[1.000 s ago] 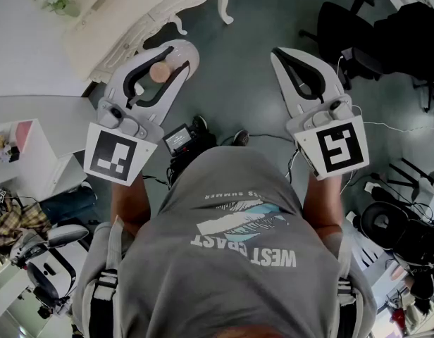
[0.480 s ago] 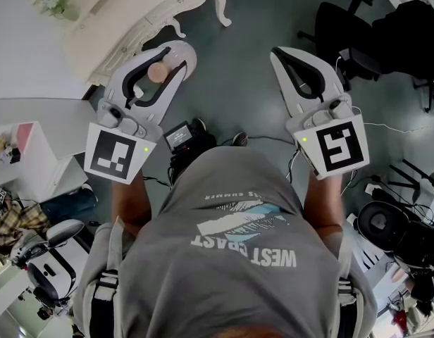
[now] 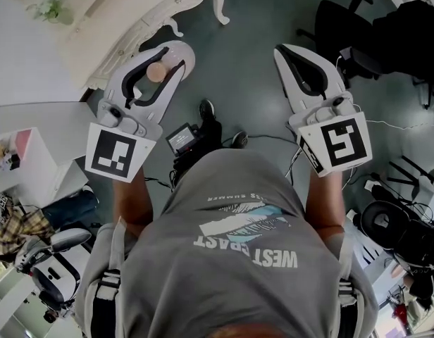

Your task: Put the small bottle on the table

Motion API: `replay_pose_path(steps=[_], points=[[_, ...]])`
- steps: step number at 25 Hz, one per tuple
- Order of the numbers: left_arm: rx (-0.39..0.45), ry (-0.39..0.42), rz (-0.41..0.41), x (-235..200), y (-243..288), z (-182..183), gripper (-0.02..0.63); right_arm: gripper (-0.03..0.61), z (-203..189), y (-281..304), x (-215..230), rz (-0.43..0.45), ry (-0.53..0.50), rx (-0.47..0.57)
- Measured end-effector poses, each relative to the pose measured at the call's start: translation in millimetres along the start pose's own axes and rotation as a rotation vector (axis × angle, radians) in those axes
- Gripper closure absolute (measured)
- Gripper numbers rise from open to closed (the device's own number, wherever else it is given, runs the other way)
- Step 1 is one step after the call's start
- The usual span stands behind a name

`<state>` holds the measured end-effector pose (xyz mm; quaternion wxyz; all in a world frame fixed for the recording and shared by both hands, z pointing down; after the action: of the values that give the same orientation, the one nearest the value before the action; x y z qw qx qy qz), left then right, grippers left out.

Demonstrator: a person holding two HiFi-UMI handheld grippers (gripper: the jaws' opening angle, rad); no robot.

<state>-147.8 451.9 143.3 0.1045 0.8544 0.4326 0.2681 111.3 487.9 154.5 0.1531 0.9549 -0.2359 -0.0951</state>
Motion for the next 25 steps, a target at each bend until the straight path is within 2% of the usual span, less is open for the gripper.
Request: replay_pose_path(steps=[6, 25], points=[[0.021, -0.006, -0.023, -42, 22, -15, 0.500, 0.576, 8, 38, 6, -0.041, 0.007, -0.033], [0.108, 0.020, -0.113, -209, 81, -59, 0.500, 0.577, 68, 182, 10, -0.167, 0.013, -0.072]])
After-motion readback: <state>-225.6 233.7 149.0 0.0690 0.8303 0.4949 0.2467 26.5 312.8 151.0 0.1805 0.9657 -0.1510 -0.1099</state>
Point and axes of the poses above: the fingertips, and each gripper's own axes: y forward along the fingers, x to its right, z out of its top, the point moved 9 cm from there along -y, backward along the fingers, and after that the axes turned 9 degrees about -x, right-handed, at the moved point
